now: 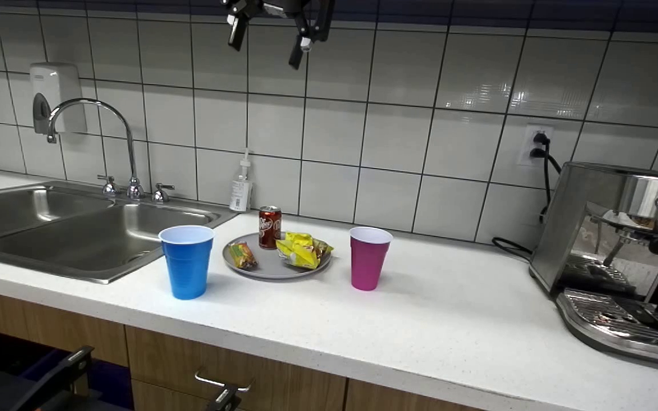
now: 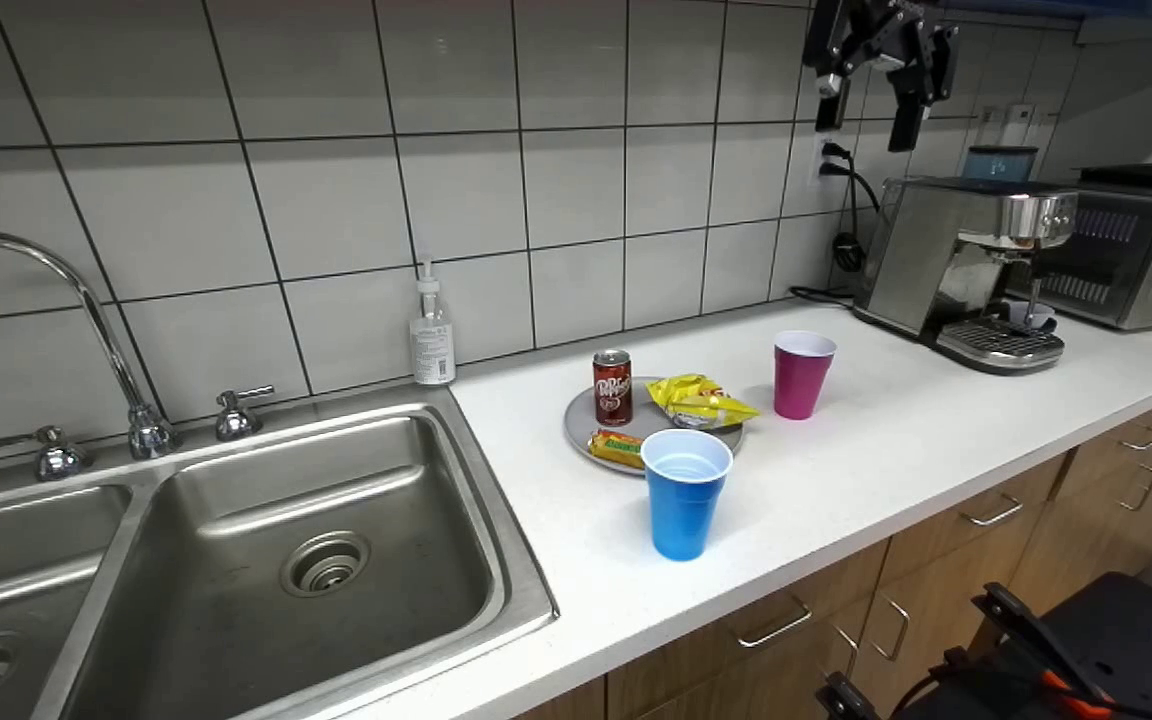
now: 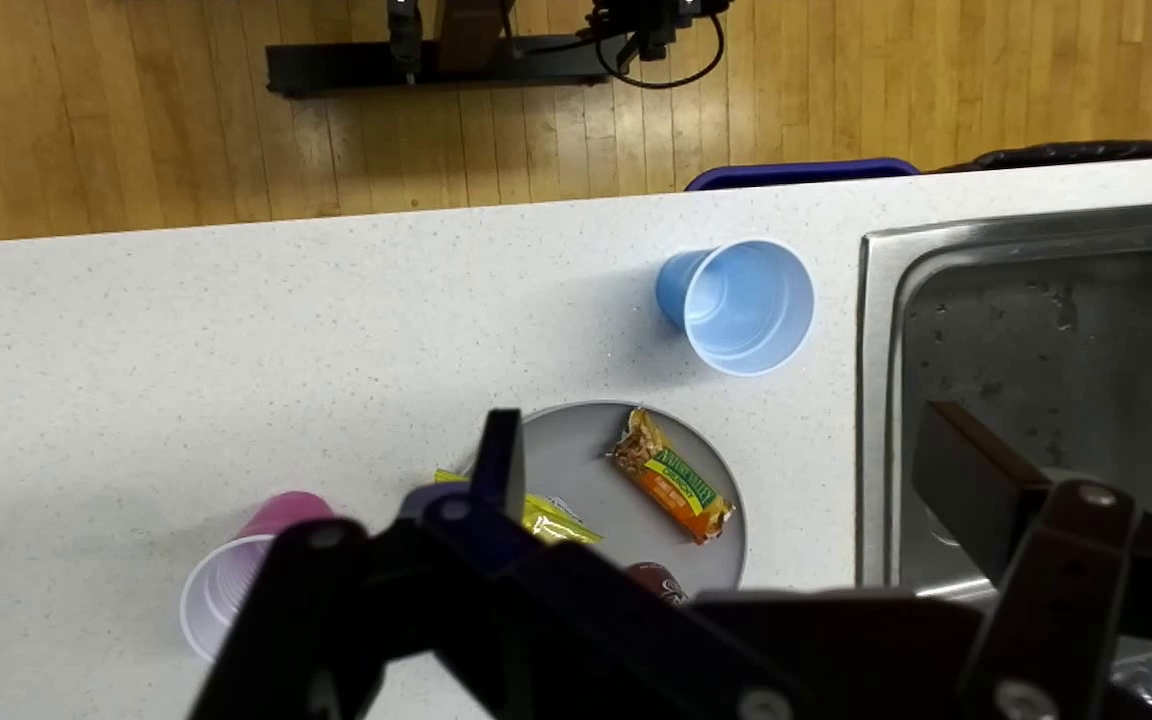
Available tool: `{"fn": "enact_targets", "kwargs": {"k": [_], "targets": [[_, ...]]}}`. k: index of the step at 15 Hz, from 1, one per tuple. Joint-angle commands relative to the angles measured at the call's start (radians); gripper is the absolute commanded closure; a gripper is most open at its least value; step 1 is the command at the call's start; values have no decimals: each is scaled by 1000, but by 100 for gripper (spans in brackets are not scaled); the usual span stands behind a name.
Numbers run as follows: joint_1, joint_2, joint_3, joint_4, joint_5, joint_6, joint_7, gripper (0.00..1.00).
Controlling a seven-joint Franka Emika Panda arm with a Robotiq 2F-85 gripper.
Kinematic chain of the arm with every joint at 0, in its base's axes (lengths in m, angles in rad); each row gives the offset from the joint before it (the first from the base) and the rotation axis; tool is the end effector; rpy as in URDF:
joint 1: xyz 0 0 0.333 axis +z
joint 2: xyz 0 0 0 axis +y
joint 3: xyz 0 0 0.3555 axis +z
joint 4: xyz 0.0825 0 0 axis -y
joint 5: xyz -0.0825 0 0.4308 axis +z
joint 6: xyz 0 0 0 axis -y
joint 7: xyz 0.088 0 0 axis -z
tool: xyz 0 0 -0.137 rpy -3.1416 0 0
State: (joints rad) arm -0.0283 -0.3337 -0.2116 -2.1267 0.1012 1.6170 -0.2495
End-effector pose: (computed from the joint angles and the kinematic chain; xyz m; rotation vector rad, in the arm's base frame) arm 0.4520 -0.1052 0.5291 -2.9270 -0.0195 0.2031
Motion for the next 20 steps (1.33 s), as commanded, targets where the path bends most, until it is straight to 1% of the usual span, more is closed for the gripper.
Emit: {"fn": "enact_targets", "kwargs": {"k": [1, 7, 12, 15, 20], "targets": [[-23, -50, 28, -84, -17, 71, -17, 0], [-22, -72, 30, -201, -53, 214, -46, 0], [-22, -43, 24, -271, -75, 337, -60, 0], [-20, 3, 19, -285, -76, 405, -67, 0], [-19, 114, 18, -264, -60, 505, -65, 0]]}}
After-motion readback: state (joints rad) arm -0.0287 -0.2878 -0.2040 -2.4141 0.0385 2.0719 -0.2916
